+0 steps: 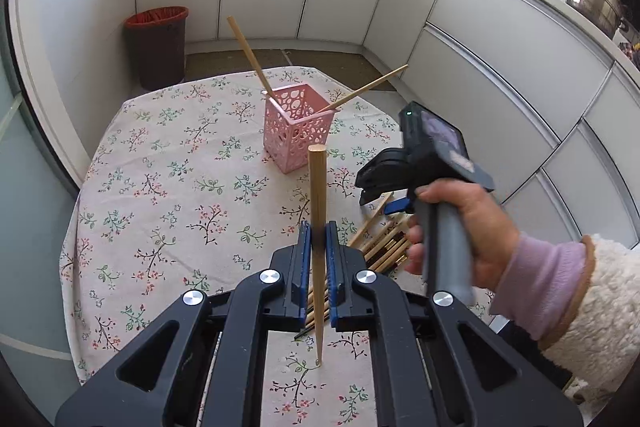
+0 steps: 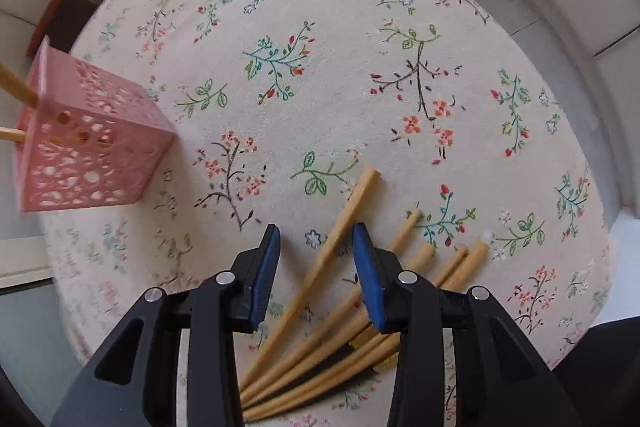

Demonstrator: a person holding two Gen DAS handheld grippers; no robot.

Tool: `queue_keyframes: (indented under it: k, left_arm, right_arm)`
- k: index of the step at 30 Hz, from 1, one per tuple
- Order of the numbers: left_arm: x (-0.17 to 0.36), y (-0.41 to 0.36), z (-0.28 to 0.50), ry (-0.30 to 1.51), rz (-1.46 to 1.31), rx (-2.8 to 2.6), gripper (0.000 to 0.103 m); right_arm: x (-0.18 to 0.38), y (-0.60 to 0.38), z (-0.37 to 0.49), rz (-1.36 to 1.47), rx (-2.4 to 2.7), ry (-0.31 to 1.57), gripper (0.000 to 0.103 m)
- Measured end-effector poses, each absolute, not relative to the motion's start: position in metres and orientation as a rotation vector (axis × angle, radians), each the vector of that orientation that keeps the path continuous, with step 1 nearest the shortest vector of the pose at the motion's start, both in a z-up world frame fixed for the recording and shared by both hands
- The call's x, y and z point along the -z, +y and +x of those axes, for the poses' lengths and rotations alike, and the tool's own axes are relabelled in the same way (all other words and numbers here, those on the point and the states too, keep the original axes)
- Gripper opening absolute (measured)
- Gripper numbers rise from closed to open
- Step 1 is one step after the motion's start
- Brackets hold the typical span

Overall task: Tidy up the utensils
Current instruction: 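Grasp a chopstick from the pile with the right tool while the left tool holds its chopstick upright, then lower both held chopsticks into the pink holder and open both tools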

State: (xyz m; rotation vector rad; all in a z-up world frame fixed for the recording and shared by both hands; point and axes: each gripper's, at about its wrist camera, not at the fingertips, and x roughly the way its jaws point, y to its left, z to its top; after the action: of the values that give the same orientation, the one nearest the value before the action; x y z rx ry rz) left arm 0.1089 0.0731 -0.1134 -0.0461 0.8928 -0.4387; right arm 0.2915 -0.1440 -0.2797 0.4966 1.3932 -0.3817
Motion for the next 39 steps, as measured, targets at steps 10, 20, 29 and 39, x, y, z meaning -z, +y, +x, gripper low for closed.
queue_keyframes:
  k: [10, 20, 29, 39]
  left_arm:
    - [0.109, 0.092, 0.104, 0.876, -0.087, 0.414, 0.007]
    - [0.069, 0.066, 0.071, 0.774, -0.076, 0.373, 0.007]
    - [0.009, 0.038, 0.072, 0.696, -0.034, 0.355, 0.007]
    - [-0.035, 0.027, 0.108, 0.630, -0.049, 0.305, 0.007]
  right_arm:
    - [0.260, -0.134, 0.247, 0.485, 0.301, 1.195, 0.011]
    - [0.143, -0.131, 0.137, 0.269, 0.031, 0.847, 0.010]
    - [0.057, -0.132, 0.108, 0.189, -0.093, 0.670, 0.008]
    - [-0.014, -0.165, 0.128, 0.241, -0.174, 0.565, 0.008]
